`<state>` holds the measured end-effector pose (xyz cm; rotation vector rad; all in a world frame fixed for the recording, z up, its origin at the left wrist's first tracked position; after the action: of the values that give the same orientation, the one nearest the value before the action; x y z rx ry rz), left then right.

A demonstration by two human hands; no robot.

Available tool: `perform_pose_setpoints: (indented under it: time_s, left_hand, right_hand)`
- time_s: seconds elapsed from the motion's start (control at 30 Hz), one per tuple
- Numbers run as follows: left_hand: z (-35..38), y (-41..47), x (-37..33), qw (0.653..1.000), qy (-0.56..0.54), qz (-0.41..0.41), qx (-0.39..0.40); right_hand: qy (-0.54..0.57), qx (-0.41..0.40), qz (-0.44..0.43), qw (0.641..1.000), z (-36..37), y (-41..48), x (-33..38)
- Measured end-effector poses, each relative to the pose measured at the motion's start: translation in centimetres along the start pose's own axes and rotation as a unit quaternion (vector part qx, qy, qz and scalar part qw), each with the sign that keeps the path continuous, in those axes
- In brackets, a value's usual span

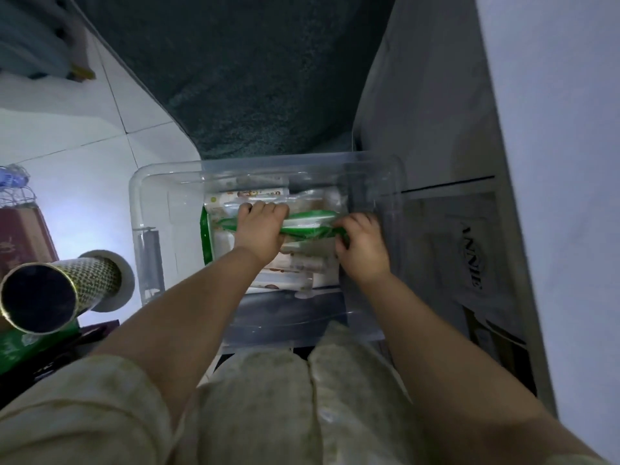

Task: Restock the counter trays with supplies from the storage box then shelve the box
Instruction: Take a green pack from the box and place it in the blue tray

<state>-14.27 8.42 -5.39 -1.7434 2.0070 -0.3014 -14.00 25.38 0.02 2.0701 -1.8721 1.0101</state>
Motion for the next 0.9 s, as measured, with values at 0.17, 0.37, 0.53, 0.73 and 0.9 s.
perform_pose_setpoints:
  time_s: [0.17,0.37,0.53,0.73,0.9]
  left_hand:
    - [-9.6,-3.9,-0.4,0.995,-0.001,-0.003,-0.102]
    - [-22.8,-7.8,-1.9,0.981,0.02,0.026,-0.193]
    - [-30.7,-10.2,-5.8,0.964,0.094,0.11,-0.223]
    - [-35.6,-16.8,-14.4,0.911,0.162,0.269,-0.266]
    - [-35.0,-24.4,-23.6,0.861,0.157,0.392,-0.283]
  right_hand:
    - [-0.047,-0.064,-0.093,0.992,-6.7,-2.0,5.9]
    - [-0.11,-0.174,-0.185,0.961,-15.2,-5.6,13.0]
    - [-0.198,-0.221,-0.171,0.939,-18.5,-9.5,16.3]
    - [-0.22,-0.324,-0.121,0.912,-22.5,-19.4,20.0]
    - [-0.237,-0.355,-0.036,0.903,-23.4,-30.4,20.2]
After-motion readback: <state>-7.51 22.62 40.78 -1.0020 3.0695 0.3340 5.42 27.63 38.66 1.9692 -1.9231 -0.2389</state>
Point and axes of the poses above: each hand's wrist, its own y-axis towards the middle knuckle, its own z-axis out of the palm, x = y × z, the point moved 10 cm from there along y, towards the middle knuckle
